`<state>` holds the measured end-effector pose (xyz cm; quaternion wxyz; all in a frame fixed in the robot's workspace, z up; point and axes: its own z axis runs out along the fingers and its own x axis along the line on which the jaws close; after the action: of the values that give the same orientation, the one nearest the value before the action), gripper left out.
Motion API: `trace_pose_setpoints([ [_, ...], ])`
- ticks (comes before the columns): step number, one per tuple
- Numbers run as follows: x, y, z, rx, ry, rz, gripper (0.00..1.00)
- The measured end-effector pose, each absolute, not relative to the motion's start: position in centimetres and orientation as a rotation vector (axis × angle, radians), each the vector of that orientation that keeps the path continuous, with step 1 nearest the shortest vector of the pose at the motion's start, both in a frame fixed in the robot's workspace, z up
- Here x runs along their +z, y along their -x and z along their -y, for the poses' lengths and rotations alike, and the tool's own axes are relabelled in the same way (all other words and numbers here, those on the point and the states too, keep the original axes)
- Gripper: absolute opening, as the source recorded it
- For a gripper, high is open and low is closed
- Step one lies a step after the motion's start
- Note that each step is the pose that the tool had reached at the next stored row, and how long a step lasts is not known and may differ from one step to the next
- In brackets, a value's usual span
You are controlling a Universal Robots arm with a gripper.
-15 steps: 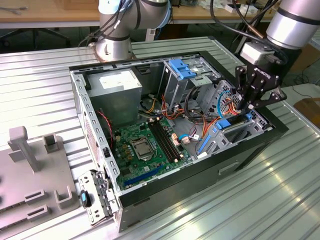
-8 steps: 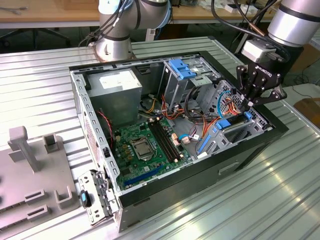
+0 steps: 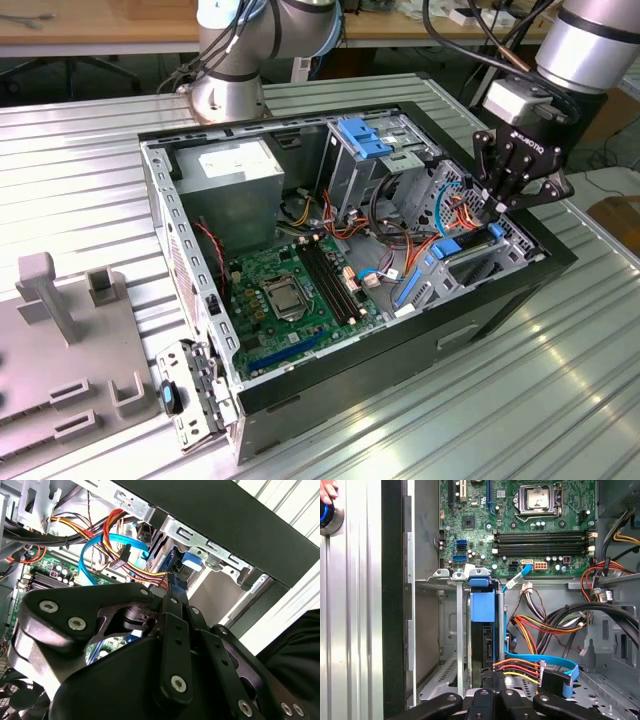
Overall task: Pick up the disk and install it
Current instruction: 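Insert the first disk wire, then insert the second disk wire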
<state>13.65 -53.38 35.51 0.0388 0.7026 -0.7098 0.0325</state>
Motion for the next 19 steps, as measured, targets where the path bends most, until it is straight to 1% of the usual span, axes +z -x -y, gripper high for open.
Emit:
trace_pose_setpoints([
  [9, 35.7, -13.6, 53.4, 0.1, -2.154, 2.176, 0.11],
  [19, 38.8, -13.6, 53.4, 0.095, -2.157, 2.179, 0.11],
])
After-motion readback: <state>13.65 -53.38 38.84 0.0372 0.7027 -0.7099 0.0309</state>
